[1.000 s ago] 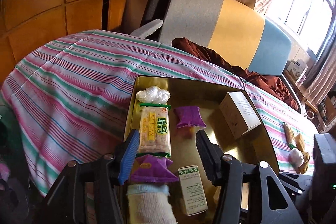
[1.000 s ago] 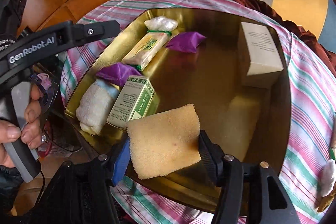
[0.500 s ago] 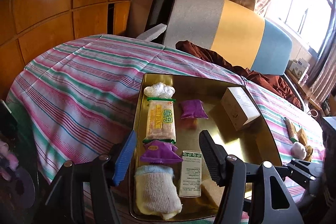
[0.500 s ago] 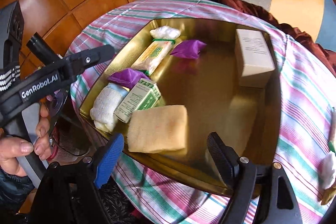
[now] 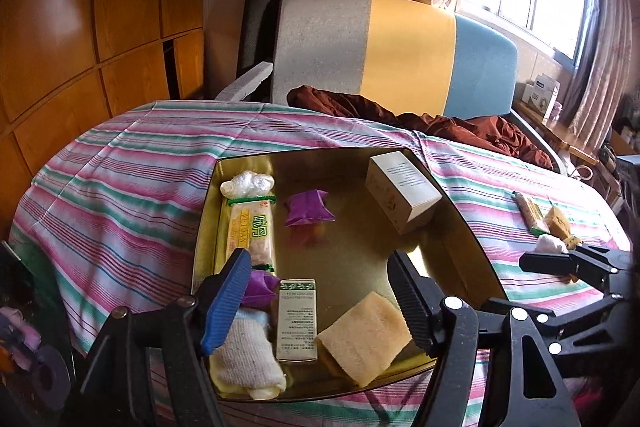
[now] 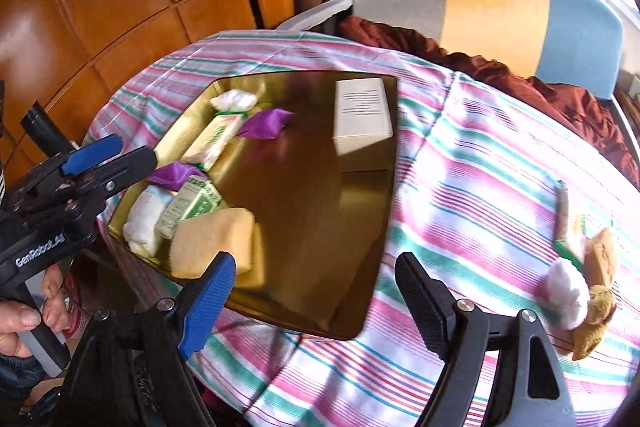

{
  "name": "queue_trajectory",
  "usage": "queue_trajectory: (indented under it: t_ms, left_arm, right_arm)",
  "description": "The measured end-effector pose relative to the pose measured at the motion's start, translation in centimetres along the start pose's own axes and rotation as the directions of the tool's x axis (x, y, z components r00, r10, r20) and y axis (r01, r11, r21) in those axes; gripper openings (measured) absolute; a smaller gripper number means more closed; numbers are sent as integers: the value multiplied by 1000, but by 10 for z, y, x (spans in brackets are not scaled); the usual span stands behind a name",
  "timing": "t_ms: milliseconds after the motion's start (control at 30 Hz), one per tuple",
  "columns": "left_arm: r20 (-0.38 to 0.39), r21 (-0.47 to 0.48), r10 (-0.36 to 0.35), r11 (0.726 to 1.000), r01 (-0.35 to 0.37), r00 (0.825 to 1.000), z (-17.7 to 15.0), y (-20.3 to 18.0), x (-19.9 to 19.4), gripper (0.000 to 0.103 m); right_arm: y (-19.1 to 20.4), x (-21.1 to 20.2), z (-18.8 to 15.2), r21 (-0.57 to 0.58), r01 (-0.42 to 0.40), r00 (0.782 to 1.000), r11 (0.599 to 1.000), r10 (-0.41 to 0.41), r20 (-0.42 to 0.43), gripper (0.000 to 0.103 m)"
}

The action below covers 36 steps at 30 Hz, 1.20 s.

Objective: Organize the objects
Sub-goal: 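Move both grippers back toward the remaining items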

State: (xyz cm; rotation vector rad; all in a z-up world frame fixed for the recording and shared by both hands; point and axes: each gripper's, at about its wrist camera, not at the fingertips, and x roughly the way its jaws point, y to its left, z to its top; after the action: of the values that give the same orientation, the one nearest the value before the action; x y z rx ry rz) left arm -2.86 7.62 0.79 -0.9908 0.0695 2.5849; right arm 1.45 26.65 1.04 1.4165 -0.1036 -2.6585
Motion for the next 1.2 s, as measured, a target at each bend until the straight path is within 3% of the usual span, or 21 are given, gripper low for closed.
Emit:
queue_trajectory:
  t_ms: [200, 400, 533, 667, 733, 833, 900, 1033, 1200]
  left_arm:
    - [-7, 64, -33, 997, 34, 999, 2, -25, -1, 77]
    - [-24, 126, -72, 989, 75, 997, 2, -55, 4, 77]
    - [-46, 158, -109, 981, 115, 993, 2, -78, 10, 77]
    - [-66, 204, -149, 966, 160, 987, 2, -105, 15, 77]
    - [-85, 221, -165, 958, 180, 983, 1, -120, 20, 77]
    - [-116, 250, -185, 945, 209, 976, -1, -144, 29, 77]
    - [-141, 265, -200, 936, 232, 969, -3, -161, 36, 77]
    - [-203, 272, -250, 914, 300, 947, -6, -194, 51, 77]
    - [-294, 218, -311, 899, 381, 904, -8, -230, 76, 74]
  right_arm:
    - [-56, -19, -8, 95, 93, 995, 991, -95, 15, 83]
    - [-130, -41, -18, 216, 214, 975, 952, -222, 11, 83]
    - [-186, -60, -28, 316, 294, 950, 902, -312, 7, 83]
    - [-245, -74, -49, 464, 358, 915, 810, -403, -3, 83]
    - [-272, -79, -67, 571, 344, 910, 745, -415, -6, 83]
    - [-307, -83, -93, 734, 251, 936, 631, -353, -17, 83]
    - [-317, -90, -102, 787, 206, 937, 581, -349, 12, 84]
    - [-326, -87, -111, 825, 167, 953, 540, -302, 5, 84]
    - [-324, -83, -112, 821, 158, 962, 549, -273, -3, 84]
